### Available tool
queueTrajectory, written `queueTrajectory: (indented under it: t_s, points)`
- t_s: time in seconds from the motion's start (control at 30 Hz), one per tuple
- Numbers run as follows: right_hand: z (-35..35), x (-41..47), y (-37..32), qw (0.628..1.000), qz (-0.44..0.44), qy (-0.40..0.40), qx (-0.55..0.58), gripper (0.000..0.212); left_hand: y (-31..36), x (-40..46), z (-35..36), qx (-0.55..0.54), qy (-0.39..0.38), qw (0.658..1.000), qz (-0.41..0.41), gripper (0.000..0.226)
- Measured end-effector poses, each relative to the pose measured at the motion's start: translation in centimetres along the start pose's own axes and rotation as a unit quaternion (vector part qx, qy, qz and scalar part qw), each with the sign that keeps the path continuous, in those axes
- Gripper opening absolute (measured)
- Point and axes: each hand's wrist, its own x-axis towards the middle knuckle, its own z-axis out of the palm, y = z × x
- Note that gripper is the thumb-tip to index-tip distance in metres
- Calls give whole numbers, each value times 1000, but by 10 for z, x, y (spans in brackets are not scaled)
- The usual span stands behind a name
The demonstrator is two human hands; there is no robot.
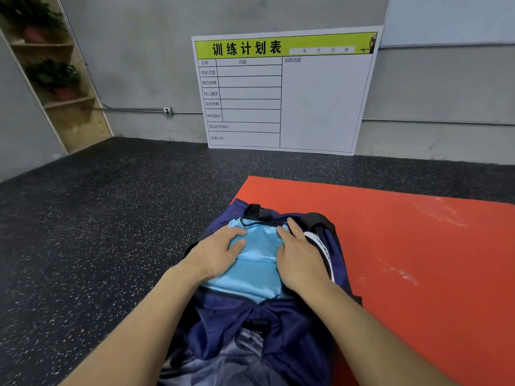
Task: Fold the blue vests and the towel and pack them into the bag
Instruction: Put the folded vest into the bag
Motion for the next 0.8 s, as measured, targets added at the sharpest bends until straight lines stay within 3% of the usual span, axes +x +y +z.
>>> queueTrajectory:
  t_s: [0.17,0.47,0.67,0.8]
  points:
    - [2,-1,6,998,11,29,51,39,3,6,2,-8,2,999,-35,28]
    - [-5,2,0,999,6,-44,-4,49,-3,4,0,8,-55,998,-24,65]
    - [-2,10,-3,999,-7,-34,-40,59,-9,16,-16,69,-50,995,-43,76]
    - [2,10,-1,997,-3,-62,-52,54,-9,23,-5,112,-45,991,-61,68]
